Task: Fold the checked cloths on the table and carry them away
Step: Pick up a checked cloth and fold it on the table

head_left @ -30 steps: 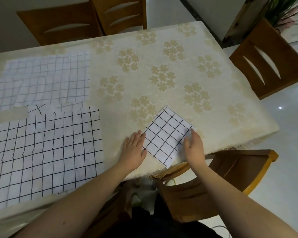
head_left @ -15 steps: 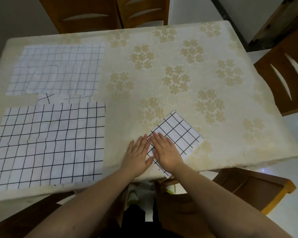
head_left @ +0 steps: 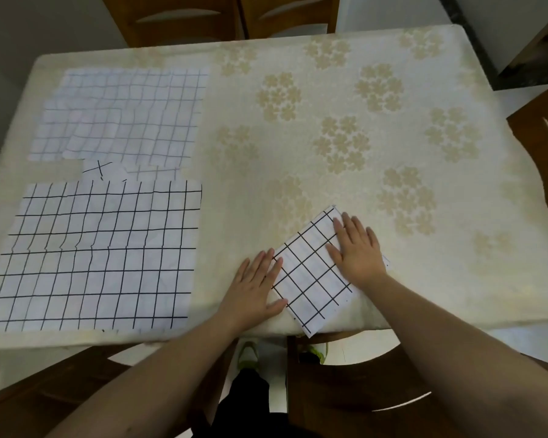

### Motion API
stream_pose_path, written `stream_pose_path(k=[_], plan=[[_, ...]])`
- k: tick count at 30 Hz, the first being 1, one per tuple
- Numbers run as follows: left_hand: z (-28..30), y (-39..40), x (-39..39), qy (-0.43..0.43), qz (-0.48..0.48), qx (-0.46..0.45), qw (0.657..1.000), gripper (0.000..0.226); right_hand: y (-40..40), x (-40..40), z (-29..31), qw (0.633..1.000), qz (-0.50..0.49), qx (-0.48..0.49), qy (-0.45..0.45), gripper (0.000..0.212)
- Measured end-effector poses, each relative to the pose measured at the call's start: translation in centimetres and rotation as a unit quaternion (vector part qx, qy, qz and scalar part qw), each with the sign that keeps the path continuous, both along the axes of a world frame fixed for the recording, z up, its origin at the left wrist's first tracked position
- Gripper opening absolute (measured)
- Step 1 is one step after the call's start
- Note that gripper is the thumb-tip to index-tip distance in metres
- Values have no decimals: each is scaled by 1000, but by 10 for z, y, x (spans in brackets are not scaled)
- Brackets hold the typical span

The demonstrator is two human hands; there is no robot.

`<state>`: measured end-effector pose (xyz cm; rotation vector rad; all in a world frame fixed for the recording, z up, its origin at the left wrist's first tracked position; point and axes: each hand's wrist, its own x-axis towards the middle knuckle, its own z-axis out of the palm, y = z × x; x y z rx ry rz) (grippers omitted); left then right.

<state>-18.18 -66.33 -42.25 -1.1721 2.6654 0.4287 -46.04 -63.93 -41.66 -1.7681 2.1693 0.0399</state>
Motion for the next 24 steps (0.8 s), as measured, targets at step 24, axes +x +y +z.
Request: stream_pose_path(k=[24], plan=[[8, -2, 0, -24, -10, 35, 999, 90, -41, -11, 74, 956, -212, 44, -198, 23]])
